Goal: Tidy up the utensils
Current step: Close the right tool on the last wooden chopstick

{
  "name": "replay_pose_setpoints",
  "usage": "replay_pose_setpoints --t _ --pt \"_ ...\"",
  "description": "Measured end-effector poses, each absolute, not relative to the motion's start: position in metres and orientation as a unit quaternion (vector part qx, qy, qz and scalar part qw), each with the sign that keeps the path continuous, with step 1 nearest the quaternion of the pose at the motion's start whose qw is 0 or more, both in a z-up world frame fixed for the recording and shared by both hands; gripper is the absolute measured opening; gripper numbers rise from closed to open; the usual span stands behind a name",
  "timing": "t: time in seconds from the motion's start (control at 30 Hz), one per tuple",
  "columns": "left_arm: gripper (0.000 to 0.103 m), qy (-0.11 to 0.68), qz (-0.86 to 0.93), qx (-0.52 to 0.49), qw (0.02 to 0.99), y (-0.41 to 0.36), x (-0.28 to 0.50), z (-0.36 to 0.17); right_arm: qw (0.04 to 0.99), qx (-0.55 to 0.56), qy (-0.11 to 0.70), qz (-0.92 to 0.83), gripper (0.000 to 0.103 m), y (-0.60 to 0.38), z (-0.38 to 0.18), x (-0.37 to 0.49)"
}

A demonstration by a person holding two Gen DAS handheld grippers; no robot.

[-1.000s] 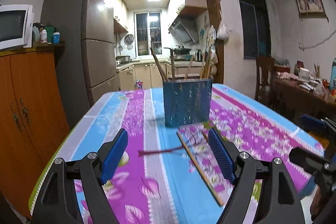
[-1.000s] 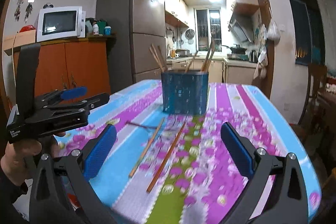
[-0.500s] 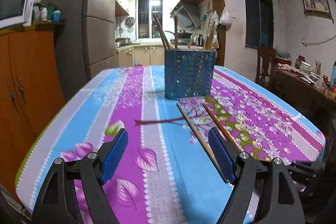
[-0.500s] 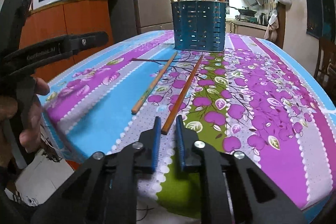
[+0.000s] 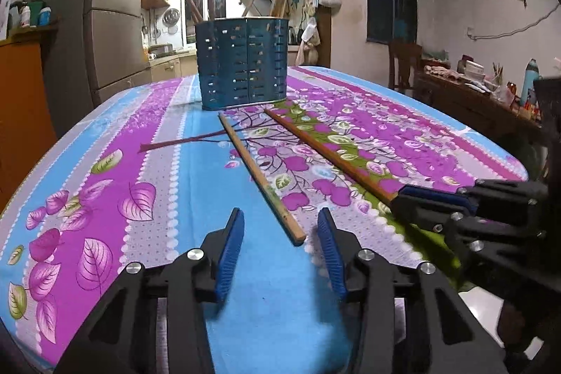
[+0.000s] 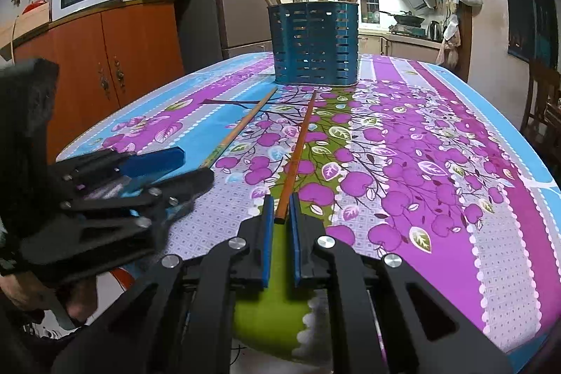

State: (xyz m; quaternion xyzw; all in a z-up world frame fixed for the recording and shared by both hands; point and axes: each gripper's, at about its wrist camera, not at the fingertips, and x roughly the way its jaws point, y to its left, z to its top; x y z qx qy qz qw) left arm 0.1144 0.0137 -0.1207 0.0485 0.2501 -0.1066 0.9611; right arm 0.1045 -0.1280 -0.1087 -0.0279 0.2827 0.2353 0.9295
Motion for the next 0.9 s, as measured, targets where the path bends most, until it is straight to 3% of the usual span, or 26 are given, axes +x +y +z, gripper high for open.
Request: replay_pose_setpoints --t 0.07,0.6,0.73,0.9 --pt "0.014 0.244 -0.103 0.059 0.963 0.011 0.113 -0.121 0.930 -0.026 0.281 0.236 0.007 -0.128 -0.109 0.105" --pt "0.016 0.199 -0.098 0.067 0.973 0.013 0.112 -0.130 0.940 -0.033 0.257 0.223 0.010 -0.121 -0.112 0.106" --pt "0.009 0.197 -0.092 0.063 0.974 0.013 0.109 -0.129 0.943 -0.019 0.249 0.218 0.007 -0.123 -0.114 0.105" --pt "0.008 0.196 -0.088 0.066 0.974 0.015 0.103 -0.126 0.946 -0.014 0.241 0.218 0.006 -0.129 -0.112 0.099"
